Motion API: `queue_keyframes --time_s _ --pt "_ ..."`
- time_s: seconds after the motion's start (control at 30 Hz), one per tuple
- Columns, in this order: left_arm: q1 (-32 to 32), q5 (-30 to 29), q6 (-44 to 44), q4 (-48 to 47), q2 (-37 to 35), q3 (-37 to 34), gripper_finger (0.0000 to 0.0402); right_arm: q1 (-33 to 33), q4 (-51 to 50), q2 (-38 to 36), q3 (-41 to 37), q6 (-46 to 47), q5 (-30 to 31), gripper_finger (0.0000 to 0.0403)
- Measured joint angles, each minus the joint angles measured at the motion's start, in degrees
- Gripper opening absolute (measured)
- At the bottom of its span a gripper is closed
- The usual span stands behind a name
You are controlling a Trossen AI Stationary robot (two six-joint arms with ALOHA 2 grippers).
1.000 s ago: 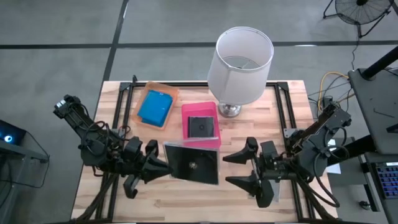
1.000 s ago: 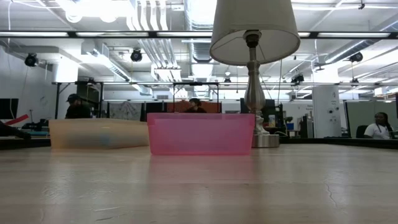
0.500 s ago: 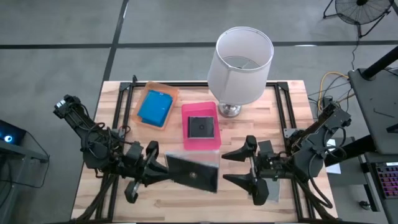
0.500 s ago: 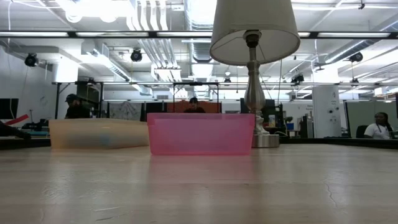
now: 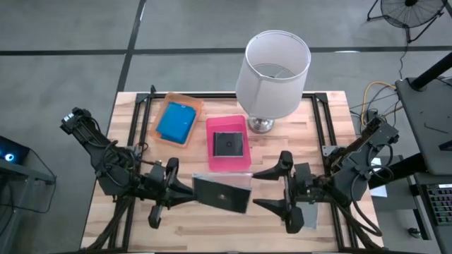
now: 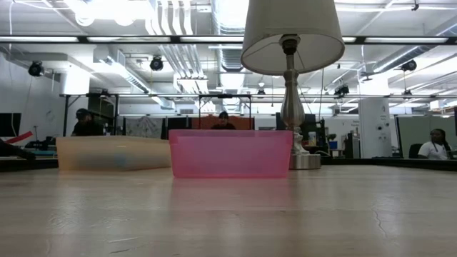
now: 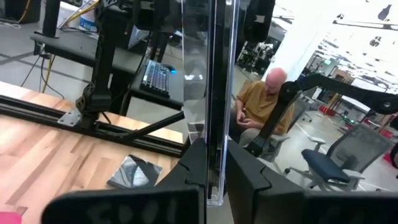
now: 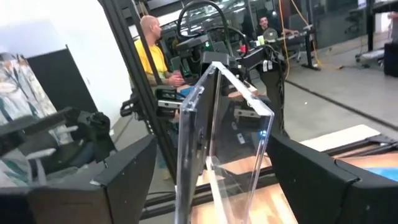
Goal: Pick & place jewel cases by type
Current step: Put the left black cd case into the pink bin
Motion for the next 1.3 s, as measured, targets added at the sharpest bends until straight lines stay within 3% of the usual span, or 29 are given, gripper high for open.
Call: queue_keyframes --time_s 0.33,0.83,1.3 --pt "0.0 -0.8 0.64 -1.48 -0.17 1.07 0.0007 -0.02 -0.31 0.0 0.0 -2.54 0.06 0.0302" --pt "0.0 -0.93 0.24 -1.48 -0.46 1.41 0.0007 -0.9 -2.9 0.0 0.0 7.88 -0.82 0.0344" --pt "0.0 -3.51 0.38 -2.4 -0.48 1.41 0.0007 -1.38 -3.04 0.35 0.0 3.25 -1.52 0.0361"
